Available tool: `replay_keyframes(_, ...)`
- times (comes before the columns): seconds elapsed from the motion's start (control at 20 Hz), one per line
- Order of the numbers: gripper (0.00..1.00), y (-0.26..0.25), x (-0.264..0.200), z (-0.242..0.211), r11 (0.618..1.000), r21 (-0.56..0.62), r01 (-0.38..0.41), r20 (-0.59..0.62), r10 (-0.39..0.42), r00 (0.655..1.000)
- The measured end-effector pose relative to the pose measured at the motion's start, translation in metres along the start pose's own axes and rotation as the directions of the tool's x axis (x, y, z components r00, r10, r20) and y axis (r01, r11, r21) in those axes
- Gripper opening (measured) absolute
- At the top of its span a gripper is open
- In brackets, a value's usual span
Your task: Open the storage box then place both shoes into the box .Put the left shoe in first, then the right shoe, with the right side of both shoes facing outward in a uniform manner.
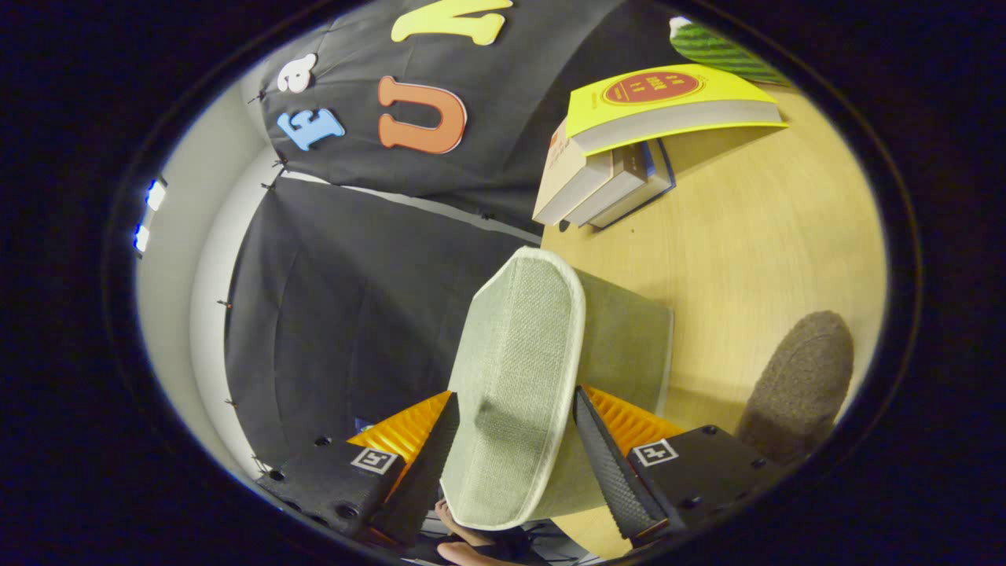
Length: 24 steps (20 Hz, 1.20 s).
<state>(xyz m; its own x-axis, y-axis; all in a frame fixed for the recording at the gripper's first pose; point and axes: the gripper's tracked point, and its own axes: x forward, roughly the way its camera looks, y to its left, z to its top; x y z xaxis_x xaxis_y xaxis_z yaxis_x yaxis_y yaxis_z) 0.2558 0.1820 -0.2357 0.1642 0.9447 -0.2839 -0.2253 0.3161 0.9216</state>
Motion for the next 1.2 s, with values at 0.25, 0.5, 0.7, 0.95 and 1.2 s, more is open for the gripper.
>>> replay_keyframes(0.25,0.7,-0.001,-0.006,-0.008,0.999,0.026,-0.031,-0.002,0.031,1.0)
replay_keyframes(0.5,0.59,-0.004,-0.016,-0.002,0.999,0.046,0.013,0.053,-0.016,0.998)
replay_keyframes(0.7,0.32,-0.007,-0.03,0.009,0.996,0.081,0.037,0.119,-0.046,0.992)
replay_keyframes(0.95,0.13,0.016,-0.042,0.015,0.996,0.07,0.048,0.13,-0.057,0.99)
replay_keyframes(1.2,0.07,0.056,-0.041,0.013,0.991,-0.019,0.132,0.116,-0.129,0.985)
